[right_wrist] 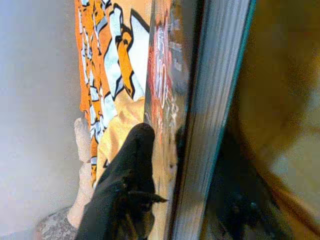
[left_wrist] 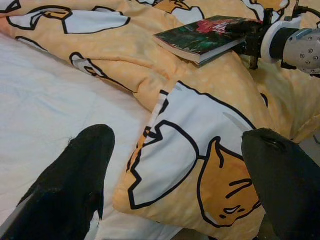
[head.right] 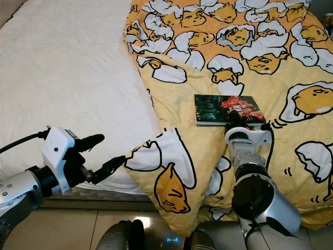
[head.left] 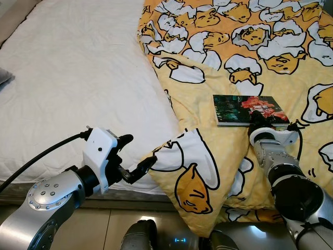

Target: Clean up the room

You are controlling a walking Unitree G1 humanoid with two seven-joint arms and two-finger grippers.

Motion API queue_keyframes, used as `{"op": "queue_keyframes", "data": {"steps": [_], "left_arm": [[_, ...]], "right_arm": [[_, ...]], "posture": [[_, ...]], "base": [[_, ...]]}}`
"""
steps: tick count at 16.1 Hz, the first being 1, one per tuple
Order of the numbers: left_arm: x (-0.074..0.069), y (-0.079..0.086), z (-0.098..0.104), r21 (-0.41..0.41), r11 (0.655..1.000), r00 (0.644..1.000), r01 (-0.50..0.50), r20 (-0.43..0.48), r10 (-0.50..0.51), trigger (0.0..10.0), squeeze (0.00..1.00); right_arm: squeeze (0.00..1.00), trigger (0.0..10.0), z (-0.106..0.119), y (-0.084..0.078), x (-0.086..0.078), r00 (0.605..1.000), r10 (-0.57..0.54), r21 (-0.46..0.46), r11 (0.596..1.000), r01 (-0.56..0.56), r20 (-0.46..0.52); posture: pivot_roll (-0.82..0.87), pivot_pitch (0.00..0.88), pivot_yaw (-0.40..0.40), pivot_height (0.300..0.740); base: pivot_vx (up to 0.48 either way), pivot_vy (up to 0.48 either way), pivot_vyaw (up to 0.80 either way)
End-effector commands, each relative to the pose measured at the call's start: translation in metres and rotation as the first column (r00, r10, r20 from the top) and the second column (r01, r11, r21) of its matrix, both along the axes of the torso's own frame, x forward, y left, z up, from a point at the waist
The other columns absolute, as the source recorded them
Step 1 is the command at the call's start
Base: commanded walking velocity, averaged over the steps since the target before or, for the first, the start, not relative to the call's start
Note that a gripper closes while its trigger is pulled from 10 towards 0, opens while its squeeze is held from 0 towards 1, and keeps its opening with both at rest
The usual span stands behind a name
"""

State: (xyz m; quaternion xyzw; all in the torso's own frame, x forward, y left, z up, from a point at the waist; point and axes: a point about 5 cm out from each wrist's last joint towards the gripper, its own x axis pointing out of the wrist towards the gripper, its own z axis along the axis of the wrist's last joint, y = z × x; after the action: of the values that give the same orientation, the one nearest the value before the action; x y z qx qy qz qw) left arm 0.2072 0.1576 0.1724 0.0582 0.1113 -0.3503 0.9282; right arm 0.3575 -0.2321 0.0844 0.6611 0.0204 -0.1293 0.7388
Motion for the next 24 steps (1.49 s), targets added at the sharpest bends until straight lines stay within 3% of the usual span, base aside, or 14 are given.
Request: {"op": "queue_keyframes", "data": {"steps": [1, 5, 8, 12, 15, 16, 18, 19, 21, 22, 23, 24], "left_arm": [[-0.002, 0.001, 0.001, 0.004, 1.000, 1.000, -0.004, 0.006, 0.004, 10.0, 0.00], [0.000, 0.001, 0.000, 0.002, 1.000, 1.000, -0.008, 0.007, 0.008, 10.0, 0.00], [0.003, 0.000, 0.000, -0.007, 1.000, 1.000, -0.016, 0.015, 0.016, 10.0, 0.00], [0.019, 0.001, 0.000, -0.053, 0.996, 0.996, -0.077, 0.046, 0.080, 10.0, 0.00], [0.039, 0.006, 0.002, -0.121, 0.978, 0.981, -0.171, 0.069, 0.180, 10.0, 0.00], [0.039, 0.006, 0.002, -0.121, 0.978, 0.981, -0.171, 0.069, 0.180, 10.0, 0.00], [0.054, 0.008, 0.001, -0.210, 0.956, 0.975, -0.205, 0.045, 0.219, 10.0, 0.00], [0.057, 0.006, 0.000, -0.231, 0.954, 0.979, -0.189, 0.032, 0.202, 10.0, 1.00], [0.061, 0.001, -0.001, -0.253, 0.954, 0.986, -0.159, 0.016, 0.168, 10.0, 1.00], [0.063, 0.000, -0.001, -0.256, 0.954, 0.986, -0.155, 0.015, 0.164, 10.0, 1.00], [0.066, -0.003, 0.000, -0.267, 0.955, 0.990, -0.132, 0.006, 0.138, 10.0, 1.00], [0.067, -0.004, 0.000, -0.271, 0.955, 0.992, -0.122, 0.003, 0.128, 10.0, 1.00]], "right_arm": [[0.00, 0.0, 0.003, 0.005, 0.003, 1.000, 0.010, -0.003, 1.000, -0.010, 0.015], [0.00, 0.0, 0.004, 0.002, 0.003, 1.000, 0.002, -0.024, 1.000, -0.001, 0.023], [0.00, 0.0, 0.010, 0.000, 0.005, 0.996, 0.001, -0.052, 0.999, 0.003, 0.084], [0.00, 0.0, 0.020, -0.002, 0.007, 0.984, 0.032, -0.108, 0.994, -0.013, 0.177], [0.00, 0.0, 0.035, -0.006, 0.009, 0.950, 0.151, -0.249, 0.965, -0.082, 0.275], [0.00, 0.0, 0.035, -0.006, 0.009, 0.950, 0.151, -0.249, 0.965, -0.082, 0.275], [0.00, 0.0, 0.054, -0.006, 0.009, 0.865, 0.366, -0.442, 0.876, -0.195, 0.344], [0.00, 0.0, 0.058, -0.005, 0.008, 0.836, 0.427, -0.498, 0.838, -0.223, 0.345], [0.00, 0.0, 0.061, 0.000, 0.002, 0.750, 0.592, -0.647, 0.701, -0.301, 0.294], [0.00, 0.0, 0.062, 0.001, 0.001, 0.732, 0.621, -0.671, 0.671, -0.314, 0.279], [0.00, 0.0, 0.061, 0.005, -0.005, 0.669, 0.706, -0.737, 0.576, -0.353, 0.231], [0.00, 0.0, 0.061, 0.006, -0.008, 0.647, 0.732, -0.755, 0.545, -0.364, 0.217]], "posture": [[0.26, 0.191, 0.070, 0.740], [0.25, 0.182, 0.068, 0.740], [0.25, 0.161, 0.068, 0.740], [0.22, 0.065, 0.050, 0.740], [0.17, 0.000, 0.025, 0.740], [0.17, 0.000, 0.025, 0.740], [0.12, 0.000, 0.004, 0.740], [0.12, 0.000, 0.000, 0.740], [0.11, 0.000, 0.001, 0.740], [0.11, 0.000, 0.001, 0.740], [0.10, 0.000, 0.009, 0.740], [0.10, 0.000, 0.009, 0.740]], "base": [[0.000, 0.000, 0.00], [0.000, 0.000, 0.00], [0.000, 0.000, 0.00], [0.000, 0.000, 0.00], [0.000, 0.000, 0.00], [0.000, 0.000, 0.00], [0.000, 0.000, 0.00], [0.000, 0.000, 0.00], [0.000, 0.000, 0.00], [0.000, 0.000, 0.00], [0.000, 0.000, 0.00], [0.000, 0.000, 0.00]]}}
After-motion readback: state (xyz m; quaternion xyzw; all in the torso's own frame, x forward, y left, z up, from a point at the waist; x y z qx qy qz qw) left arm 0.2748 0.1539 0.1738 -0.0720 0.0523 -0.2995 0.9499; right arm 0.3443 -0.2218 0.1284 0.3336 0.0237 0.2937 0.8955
